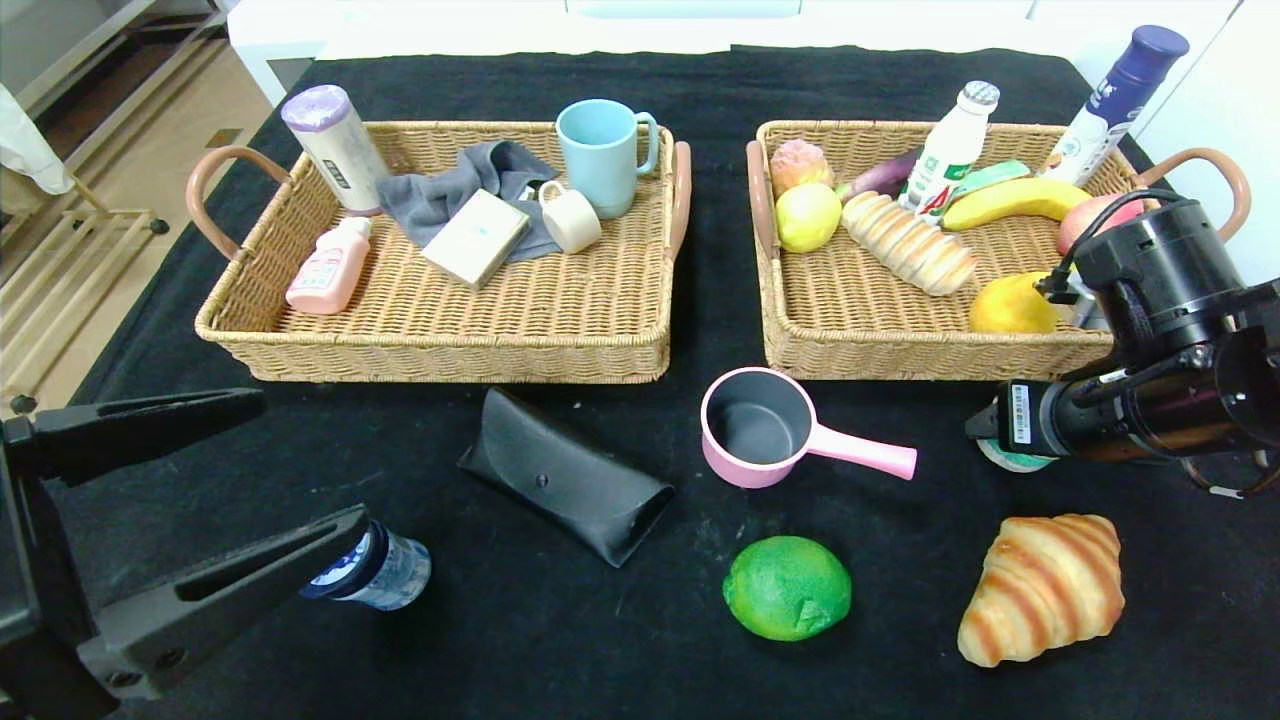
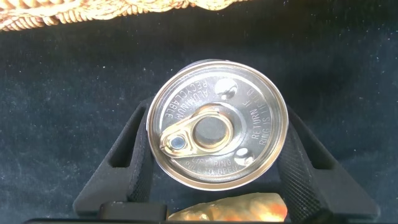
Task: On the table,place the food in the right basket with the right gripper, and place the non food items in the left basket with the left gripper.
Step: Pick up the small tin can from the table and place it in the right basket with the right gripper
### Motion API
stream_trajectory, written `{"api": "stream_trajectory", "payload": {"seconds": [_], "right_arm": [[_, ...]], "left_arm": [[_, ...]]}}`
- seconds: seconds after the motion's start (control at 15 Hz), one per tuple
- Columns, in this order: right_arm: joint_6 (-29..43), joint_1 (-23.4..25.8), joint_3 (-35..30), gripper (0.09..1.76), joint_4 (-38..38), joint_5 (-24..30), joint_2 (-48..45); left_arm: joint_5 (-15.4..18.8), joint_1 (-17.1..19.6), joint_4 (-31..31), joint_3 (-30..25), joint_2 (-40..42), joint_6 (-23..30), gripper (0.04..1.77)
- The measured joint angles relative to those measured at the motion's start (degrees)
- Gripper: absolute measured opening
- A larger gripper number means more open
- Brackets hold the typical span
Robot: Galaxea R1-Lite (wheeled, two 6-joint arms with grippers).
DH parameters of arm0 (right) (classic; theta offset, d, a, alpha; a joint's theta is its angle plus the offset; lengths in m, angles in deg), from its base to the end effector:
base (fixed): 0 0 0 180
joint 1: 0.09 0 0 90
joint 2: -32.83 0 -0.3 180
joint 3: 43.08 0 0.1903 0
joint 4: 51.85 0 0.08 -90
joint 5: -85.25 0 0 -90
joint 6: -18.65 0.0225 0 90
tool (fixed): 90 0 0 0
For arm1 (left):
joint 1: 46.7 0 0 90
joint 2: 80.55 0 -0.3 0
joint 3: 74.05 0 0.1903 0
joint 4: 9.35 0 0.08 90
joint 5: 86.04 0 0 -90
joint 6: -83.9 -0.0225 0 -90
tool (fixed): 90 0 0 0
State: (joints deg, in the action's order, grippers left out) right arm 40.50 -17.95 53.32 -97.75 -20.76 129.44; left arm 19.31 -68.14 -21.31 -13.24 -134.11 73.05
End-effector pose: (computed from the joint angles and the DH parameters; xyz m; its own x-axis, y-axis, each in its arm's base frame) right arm 0.2830 0.0847 0.2241 0.7189 -0.0581 -0.6927 0.1506 0.9859 0.0735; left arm 0.1020 -0.0465 0.2570 0.7978 -0.5977 -0.0792 0.6017 0.7812 0.1663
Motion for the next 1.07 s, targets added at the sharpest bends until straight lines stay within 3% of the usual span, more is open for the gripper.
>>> {"api": "stream_trajectory", "payload": {"seconds": [0.6, 1.07], "right_arm": [[0.0, -0.8, -0.4, 1.17, -0.6, 0.0, -0.8], [-0.4, -4.0, 0.2, 1.17, -5.2, 0.0, -7.3]], "left_arm": [[0.3, -0.2, -0.1, -0.2, 0.0, 0.0, 1.72], [0.8, -0.2, -0.1, -0.6, 0.2, -0.1, 1.72]]}}
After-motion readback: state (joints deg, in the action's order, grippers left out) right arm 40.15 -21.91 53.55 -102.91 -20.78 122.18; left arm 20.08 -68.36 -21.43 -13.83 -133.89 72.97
